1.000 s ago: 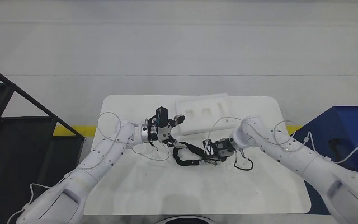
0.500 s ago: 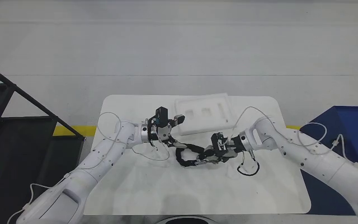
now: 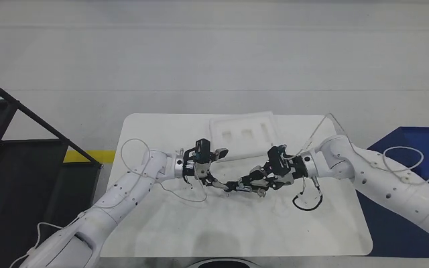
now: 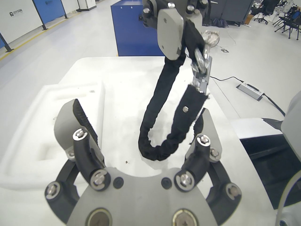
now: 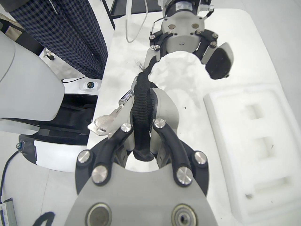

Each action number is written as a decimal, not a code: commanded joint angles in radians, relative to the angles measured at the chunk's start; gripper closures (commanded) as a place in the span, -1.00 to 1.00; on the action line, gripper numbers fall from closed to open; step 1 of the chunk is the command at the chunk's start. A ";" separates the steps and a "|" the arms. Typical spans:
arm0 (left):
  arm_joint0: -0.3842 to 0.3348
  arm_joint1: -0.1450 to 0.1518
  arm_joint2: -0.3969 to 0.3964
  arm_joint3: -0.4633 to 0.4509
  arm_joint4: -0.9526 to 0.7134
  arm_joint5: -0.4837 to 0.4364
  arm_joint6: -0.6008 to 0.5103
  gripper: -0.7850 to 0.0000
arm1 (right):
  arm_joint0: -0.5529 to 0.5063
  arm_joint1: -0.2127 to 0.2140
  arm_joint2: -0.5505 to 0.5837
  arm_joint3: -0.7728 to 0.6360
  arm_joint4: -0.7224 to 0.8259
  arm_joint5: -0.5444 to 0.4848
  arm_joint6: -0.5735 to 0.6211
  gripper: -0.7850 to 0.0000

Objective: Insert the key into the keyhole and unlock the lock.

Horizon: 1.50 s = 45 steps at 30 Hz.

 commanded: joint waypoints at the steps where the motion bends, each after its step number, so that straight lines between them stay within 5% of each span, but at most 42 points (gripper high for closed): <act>1: -0.002 0.000 0.010 -0.001 -0.001 0.000 0.010 -1.00 | 0.001 0.008 0.002 -0.003 0.010 0.000 0.005 1.00; 21: -0.096 -0.025 0.223 0.036 0.089 0.000 0.241 -1.00 | -0.057 0.017 0.086 -0.002 0.076 0.008 0.038 1.00; 22: -0.103 -0.026 0.230 0.042 0.093 0.000 0.252 -0.76 | -0.062 0.017 0.091 -0.002 0.078 0.012 0.043 1.00; 23: -0.108 -0.027 0.237 0.046 0.097 0.000 0.263 -0.03 | -0.067 0.017 0.097 -0.001 0.077 0.015 0.049 1.00; 24: -0.112 -0.027 0.243 0.050 0.101 0.000 0.273 0.09 | -0.073 0.016 0.102 0.000 0.079 0.018 0.053 1.00; 38: -0.129 -0.041 0.272 0.057 0.098 0.000 0.316 0.11 | -0.144 0.012 0.176 -0.005 0.053 0.023 0.093 1.00; 45: -0.133 -0.058 0.279 0.078 0.078 0.000 0.316 0.44 | -0.185 0.018 0.217 -0.008 0.030 0.014 0.098 1.00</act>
